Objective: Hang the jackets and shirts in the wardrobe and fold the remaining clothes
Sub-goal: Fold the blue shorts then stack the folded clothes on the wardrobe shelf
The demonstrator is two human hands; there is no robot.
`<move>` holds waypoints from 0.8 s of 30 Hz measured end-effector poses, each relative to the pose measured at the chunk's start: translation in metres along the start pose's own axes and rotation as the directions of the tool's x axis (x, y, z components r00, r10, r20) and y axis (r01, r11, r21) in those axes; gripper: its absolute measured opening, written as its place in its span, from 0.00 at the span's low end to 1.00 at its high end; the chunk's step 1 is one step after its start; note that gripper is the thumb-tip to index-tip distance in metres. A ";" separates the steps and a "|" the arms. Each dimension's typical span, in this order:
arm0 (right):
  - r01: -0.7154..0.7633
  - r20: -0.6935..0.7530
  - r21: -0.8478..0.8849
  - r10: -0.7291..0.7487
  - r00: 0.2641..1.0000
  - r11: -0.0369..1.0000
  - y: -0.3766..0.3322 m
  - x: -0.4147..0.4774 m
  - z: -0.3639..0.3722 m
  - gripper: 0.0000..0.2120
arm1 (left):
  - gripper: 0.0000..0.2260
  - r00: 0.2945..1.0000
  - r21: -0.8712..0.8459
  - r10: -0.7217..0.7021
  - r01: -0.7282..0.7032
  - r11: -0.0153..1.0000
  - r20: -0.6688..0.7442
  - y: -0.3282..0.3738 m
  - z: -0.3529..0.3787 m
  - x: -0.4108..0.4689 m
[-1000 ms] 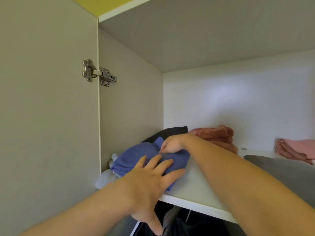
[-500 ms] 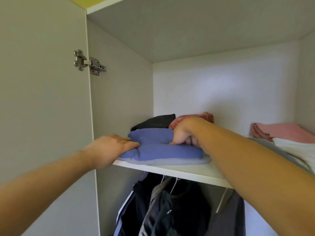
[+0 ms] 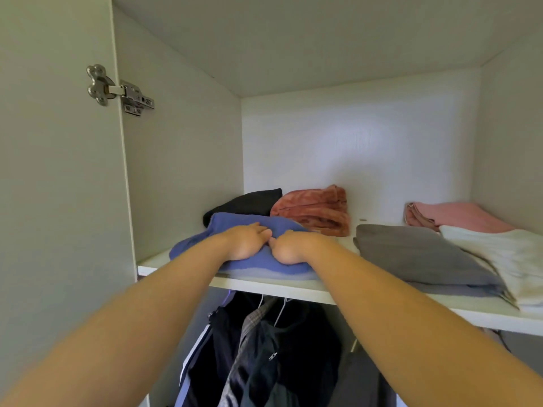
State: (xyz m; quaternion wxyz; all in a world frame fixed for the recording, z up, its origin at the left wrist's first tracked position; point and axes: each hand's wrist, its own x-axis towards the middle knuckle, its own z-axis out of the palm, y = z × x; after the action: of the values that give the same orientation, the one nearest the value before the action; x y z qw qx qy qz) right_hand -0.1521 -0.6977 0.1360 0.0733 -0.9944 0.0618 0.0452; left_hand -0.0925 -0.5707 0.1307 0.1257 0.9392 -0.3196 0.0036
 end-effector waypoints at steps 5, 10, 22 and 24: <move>-0.153 -0.082 0.067 0.159 0.984 0.986 -0.027 0.064 0.017 0.32 | 0.23 0.994 0.009 -0.095 0.094 0.996 0.063 -0.059 -0.012 0.019; -0.291 -0.088 0.086 0.298 0.950 0.953 -0.064 0.097 0.023 0.31 | 0.21 0.990 -0.175 -0.142 0.139 0.975 -0.002 -0.102 -0.014 0.032; -0.282 -0.433 0.113 0.303 0.849 0.953 0.051 -0.063 -0.031 0.03 | 0.09 0.920 0.270 0.364 -0.318 0.909 -0.142 0.063 -0.022 0.055; -0.421 -0.456 0.040 0.392 0.799 0.906 0.079 -0.091 -0.036 0.03 | 0.13 0.883 0.236 0.452 -0.415 0.879 -0.126 0.108 -0.005 0.069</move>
State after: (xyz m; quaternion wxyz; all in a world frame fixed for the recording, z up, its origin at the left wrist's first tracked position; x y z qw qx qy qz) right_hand -0.2493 -0.7704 0.1694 0.0137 -0.9423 0.2874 -0.1712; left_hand -0.1019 -0.6932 0.1671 0.0537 0.8470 -0.5078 0.1477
